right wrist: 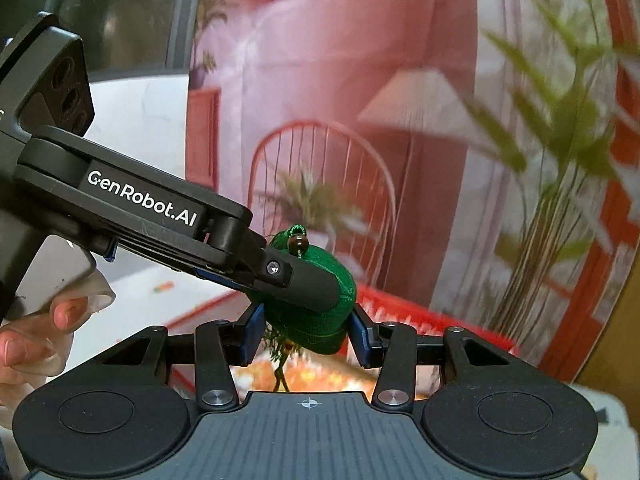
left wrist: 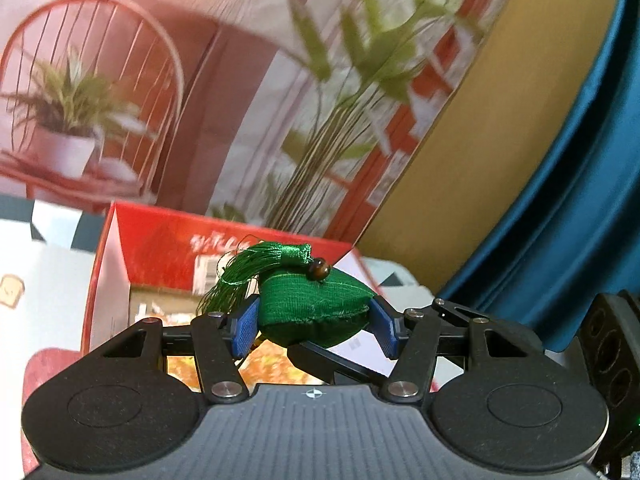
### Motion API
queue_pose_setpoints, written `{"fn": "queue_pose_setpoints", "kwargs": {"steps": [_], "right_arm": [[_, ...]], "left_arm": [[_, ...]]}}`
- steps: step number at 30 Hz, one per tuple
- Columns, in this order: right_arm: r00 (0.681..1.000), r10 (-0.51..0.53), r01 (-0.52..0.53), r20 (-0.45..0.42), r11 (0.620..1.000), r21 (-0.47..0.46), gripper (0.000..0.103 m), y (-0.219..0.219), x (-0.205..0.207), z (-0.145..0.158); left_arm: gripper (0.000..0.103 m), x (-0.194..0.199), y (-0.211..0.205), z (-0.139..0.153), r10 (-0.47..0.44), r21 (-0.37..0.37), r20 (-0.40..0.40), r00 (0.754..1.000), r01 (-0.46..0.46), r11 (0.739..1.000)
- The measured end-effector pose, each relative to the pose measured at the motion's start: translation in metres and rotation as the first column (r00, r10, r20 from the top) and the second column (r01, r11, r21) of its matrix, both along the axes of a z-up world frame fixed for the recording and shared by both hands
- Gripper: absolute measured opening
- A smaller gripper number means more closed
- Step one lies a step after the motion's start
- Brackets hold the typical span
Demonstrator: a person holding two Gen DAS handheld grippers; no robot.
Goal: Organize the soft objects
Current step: 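Carry the green sachet into the red box and open the left gripper, then move both grippers back to the black eye mask on the pile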
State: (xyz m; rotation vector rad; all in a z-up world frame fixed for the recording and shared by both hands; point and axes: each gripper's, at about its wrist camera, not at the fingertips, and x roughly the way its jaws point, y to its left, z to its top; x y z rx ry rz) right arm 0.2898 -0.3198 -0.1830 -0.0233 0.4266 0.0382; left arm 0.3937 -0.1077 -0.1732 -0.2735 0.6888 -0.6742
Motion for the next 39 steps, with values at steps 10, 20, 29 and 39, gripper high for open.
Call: {"fn": "queue_pose_setpoints", "kwargs": {"steps": [10, 20, 29, 39], "right_arm": [[0.995, -0.044, 0.044, -0.095, 0.999, -0.009, 0.042, -0.008, 0.038, -0.030], [0.954, -0.258, 0.254, -0.155, 0.966, -0.044, 0.042, -0.032, 0.038, -0.041], [0.955, -0.257, 0.265, -0.146, 0.963, 0.043, 0.042, -0.027, -0.015, -0.042], [0.962, -0.259, 0.268, -0.084, 0.955, 0.126, 0.042, -0.003, -0.088, -0.036]], "left_arm": [[0.059, 0.030, -0.006, -0.018, 0.055, 0.023, -0.032, 0.998, -0.055, 0.998], [0.072, 0.025, 0.030, -0.012, 0.174, 0.099, 0.025, 0.984, -0.175, 0.980], [0.071, -0.025, 0.058, -0.012, 0.168, 0.132, 0.022, 0.986, -0.169, 0.977], [0.070, -0.097, 0.081, -0.033, 0.181, 0.158, 0.001, 0.983, -0.179, 0.971]]}}
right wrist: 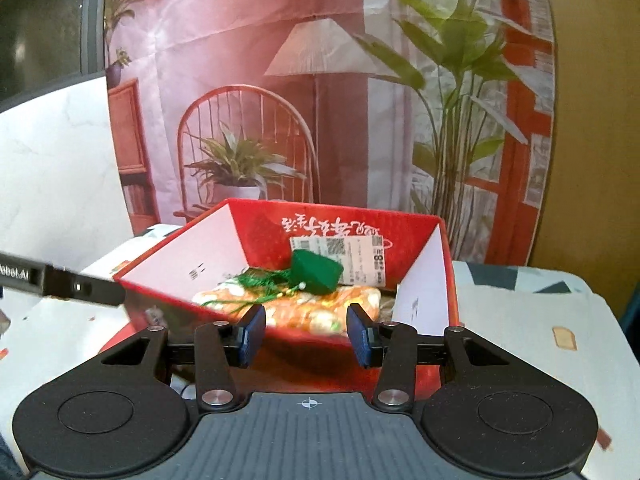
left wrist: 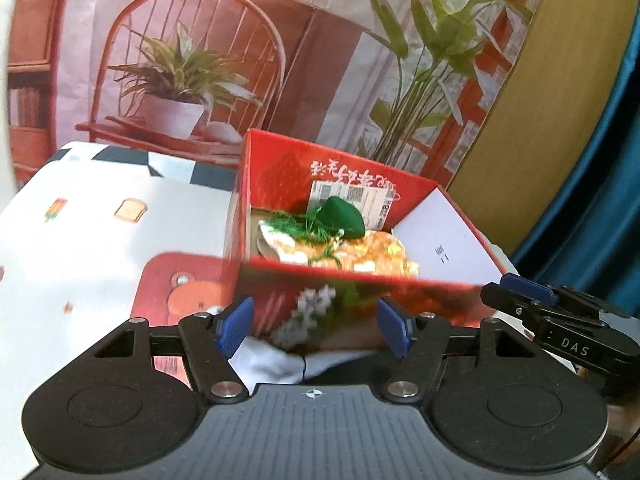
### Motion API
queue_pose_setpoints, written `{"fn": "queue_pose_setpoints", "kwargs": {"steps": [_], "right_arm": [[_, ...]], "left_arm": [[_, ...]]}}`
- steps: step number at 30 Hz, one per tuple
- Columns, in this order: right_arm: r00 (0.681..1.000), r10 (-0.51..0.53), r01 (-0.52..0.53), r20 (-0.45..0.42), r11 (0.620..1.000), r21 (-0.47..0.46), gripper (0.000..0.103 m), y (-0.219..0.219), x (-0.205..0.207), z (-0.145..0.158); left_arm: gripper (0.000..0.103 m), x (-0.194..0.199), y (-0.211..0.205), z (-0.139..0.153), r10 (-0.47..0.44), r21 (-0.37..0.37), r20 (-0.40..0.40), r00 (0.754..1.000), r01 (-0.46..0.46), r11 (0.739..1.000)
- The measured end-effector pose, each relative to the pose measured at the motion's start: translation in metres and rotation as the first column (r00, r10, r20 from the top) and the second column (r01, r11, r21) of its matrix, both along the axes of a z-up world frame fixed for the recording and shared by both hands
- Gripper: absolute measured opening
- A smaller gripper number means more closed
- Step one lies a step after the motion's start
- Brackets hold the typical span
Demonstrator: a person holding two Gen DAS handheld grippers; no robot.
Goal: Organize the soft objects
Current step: 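Move both grippers back to the black eye mask on the pile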
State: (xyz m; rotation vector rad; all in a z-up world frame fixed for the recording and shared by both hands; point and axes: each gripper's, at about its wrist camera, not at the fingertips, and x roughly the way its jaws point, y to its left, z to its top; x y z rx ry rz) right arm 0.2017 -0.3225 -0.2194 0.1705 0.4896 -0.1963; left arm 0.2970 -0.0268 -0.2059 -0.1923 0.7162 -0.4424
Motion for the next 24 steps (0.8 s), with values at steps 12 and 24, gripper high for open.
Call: {"fn": "queue_pose_setpoints", "kwargs": {"steps": [12, 24], "right_arm": [[0.995, -0.031, 0.039, -0.093, 0.996, 0.082, 0.042, 0.020, -0.050, -0.041], [0.985, -0.105, 0.123, -0.134, 0.983, 0.133, 0.042, 0.004, -0.067, -0.060]], "left_arm": [[0.070, -0.046, -0.001, -0.045, 0.015, -0.013, -0.129, 0.991, -0.017, 1.000], [0.070, -0.053, 0.002, -0.069, 0.024, -0.062, -0.203, 0.979, -0.037, 0.997]]}}
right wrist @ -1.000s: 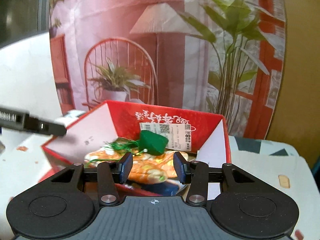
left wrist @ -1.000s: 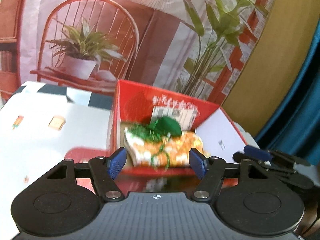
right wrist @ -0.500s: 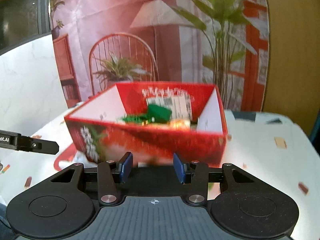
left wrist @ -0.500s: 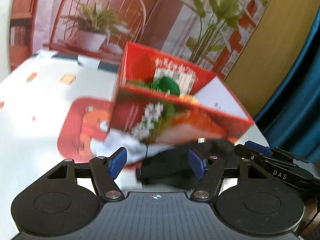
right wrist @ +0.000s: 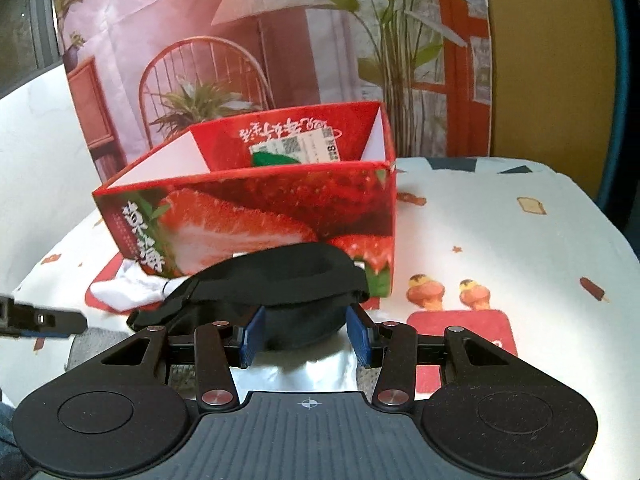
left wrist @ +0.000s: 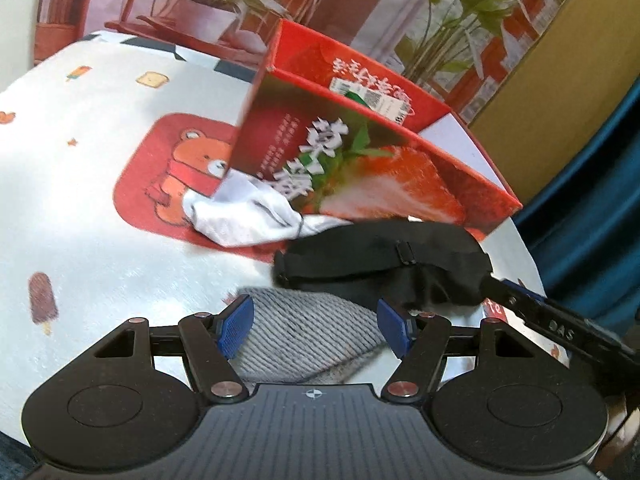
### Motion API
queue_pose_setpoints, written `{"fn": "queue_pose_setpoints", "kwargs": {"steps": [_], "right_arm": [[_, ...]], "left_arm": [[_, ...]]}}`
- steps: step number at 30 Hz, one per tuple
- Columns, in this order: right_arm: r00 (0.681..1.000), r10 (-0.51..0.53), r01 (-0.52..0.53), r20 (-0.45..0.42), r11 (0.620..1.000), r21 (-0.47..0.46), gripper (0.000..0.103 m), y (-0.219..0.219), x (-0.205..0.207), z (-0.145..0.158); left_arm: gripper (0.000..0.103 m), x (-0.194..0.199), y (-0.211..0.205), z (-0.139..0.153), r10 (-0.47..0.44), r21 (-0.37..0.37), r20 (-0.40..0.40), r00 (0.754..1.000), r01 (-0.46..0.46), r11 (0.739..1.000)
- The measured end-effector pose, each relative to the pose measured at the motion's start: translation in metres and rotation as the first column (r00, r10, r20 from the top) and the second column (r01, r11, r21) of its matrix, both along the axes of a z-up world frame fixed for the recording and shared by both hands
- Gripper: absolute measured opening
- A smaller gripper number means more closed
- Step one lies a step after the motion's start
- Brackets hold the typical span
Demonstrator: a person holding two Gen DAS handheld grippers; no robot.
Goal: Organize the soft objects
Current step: 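Move both grippers back to the black eye mask on the pile, then close the right gripper on the black eye mask while the left gripper grips its strap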
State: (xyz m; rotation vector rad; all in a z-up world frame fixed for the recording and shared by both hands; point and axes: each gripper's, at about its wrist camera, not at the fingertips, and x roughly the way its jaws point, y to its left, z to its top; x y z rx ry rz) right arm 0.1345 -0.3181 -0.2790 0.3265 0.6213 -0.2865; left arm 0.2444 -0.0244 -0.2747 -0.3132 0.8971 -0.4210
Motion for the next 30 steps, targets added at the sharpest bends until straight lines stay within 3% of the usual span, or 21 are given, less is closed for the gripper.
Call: {"fn": "queue_pose_setpoints", "kwargs": {"steps": [7, 15, 20, 23, 25, 27, 30], "right_arm": [[1.000, 0.020, -0.019, -0.021, 1.000, 0.020, 0.045, 0.002, 0.008, -0.009], [1.000, -0.027, 0.027, -0.004, 1.000, 0.016, 0.045, -0.012, 0.013, -0.007], [0.999, -0.024, 0.024, -0.020, 1.000, 0.007, 0.051, -0.020, 0.027, -0.014], [0.999, -0.035, 0.036, -0.033, 0.999, 0.039, 0.054, -0.025, 0.035, -0.021], [0.999, -0.036, 0.037, -0.031, 0.998, 0.058, 0.061, -0.027, 0.038, -0.023], [0.999, -0.026, 0.027, -0.025, 0.998, 0.064, 0.060, -0.027, 0.041, -0.023], [1.000, -0.013, 0.013, -0.026, 1.000, 0.020, 0.047, -0.021, 0.042, -0.019]], "left_arm": [[0.070, -0.004, -0.003, -0.005, 0.007, 0.006, -0.001, 1.000, -0.007, 1.000], [0.070, 0.001, 0.002, -0.006, 0.044, 0.002, -0.009, 0.999, -0.044, 0.999], [0.069, 0.001, -0.002, -0.005, -0.005, -0.054, 0.004, 1.000, 0.006, 0.999], [0.069, 0.000, -0.008, -0.006, -0.036, -0.046, 0.010, 0.999, 0.037, 0.998], [0.069, 0.001, -0.011, -0.009, -0.041, -0.037, -0.003, 0.999, 0.040, 0.998], [0.069, 0.002, -0.010, -0.011, -0.037, -0.036, -0.013, 0.999, 0.037, 0.999], [0.069, 0.004, -0.009, -0.014, -0.031, -0.043, -0.023, 0.999, 0.030, 0.999]]}}
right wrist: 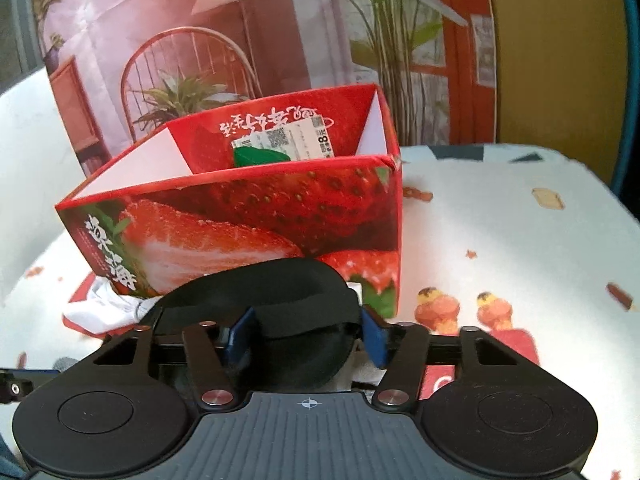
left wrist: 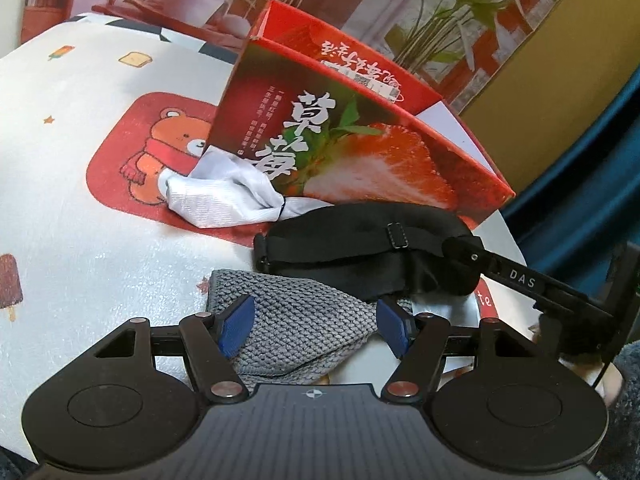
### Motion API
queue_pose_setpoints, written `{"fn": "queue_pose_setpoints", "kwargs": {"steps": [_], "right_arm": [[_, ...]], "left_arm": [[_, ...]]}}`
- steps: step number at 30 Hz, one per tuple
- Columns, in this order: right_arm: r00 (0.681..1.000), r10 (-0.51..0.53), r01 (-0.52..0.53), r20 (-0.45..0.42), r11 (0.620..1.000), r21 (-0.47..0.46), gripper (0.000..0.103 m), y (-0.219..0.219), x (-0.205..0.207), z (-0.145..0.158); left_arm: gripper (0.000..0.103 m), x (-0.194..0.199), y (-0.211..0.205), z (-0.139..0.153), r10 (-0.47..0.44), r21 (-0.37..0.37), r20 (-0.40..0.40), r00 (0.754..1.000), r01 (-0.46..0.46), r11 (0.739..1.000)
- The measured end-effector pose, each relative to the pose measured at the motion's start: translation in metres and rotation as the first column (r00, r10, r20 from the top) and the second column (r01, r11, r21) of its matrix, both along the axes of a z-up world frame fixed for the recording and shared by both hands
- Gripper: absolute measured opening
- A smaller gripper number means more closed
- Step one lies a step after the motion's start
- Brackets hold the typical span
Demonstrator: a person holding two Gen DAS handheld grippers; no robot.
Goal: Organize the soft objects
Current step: 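Close the right gripper on the black eye mask while the left gripper grips its strap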
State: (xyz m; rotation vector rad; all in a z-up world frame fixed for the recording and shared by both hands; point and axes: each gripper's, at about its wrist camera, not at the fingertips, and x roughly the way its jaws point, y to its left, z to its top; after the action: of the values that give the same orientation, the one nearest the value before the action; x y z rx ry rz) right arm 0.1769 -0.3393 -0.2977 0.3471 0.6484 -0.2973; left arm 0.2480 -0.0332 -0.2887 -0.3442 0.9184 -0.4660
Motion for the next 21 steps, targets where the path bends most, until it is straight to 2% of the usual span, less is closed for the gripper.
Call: {"fn": "queue_pose_setpoints", "kwargs": {"steps": [1, 4, 5, 8, 10, 12, 16, 21], "right_arm": [[1.000, 0.002, -0.002, -0.003, 1.000, -0.010, 0.040, 0.001, 0.000, 0.001], [1.000, 0.019, -0.020, -0.020, 0.998, -0.057, 0.032, 0.005, -0.004, 0.003], [0.999, 0.025, -0.027, -0.023, 0.997, -0.074, 0.025, 0.008, -0.005, 0.005], [0.999, 0.034, -0.036, -0.018, 0.993, -0.110, 0.018, 0.013, -0.011, 0.010], [0.999, 0.039, -0.038, 0.000, 0.995, -0.093, 0.015, 0.014, -0.016, 0.014], [0.999, 0.049, -0.048, 0.013, 0.998, -0.039, 0.013, 0.012, -0.020, 0.015], [0.999, 0.050, -0.050, -0.011, 0.998, 0.027, 0.013, 0.013, -0.024, 0.002], [0.997, 0.067, -0.067, -0.025, 0.998, 0.006, 0.013, 0.019, -0.027, -0.005]], "left_arm": [[0.069, 0.001, 0.000, -0.001, -0.003, 0.001, -0.006, 1.000, 0.003, 1.000], [0.069, 0.001, -0.003, -0.006, -0.022, 0.014, -0.026, 0.999, 0.022, 1.000], [0.069, 0.000, -0.005, -0.007, -0.029, 0.021, -0.032, 0.999, 0.030, 0.999], [0.069, -0.001, -0.008, -0.010, -0.041, 0.038, -0.031, 0.999, 0.042, 0.998], [0.069, 0.000, -0.007, -0.012, -0.040, 0.040, -0.032, 0.999, 0.041, 0.998], [0.069, 0.001, -0.006, -0.013, -0.034, 0.036, -0.037, 0.999, 0.035, 0.999], [0.069, 0.001, -0.005, -0.013, -0.027, 0.037, -0.037, 0.999, 0.029, 0.999], [0.069, 0.001, -0.004, -0.013, -0.018, 0.031, -0.040, 0.999, 0.020, 0.999]]}}
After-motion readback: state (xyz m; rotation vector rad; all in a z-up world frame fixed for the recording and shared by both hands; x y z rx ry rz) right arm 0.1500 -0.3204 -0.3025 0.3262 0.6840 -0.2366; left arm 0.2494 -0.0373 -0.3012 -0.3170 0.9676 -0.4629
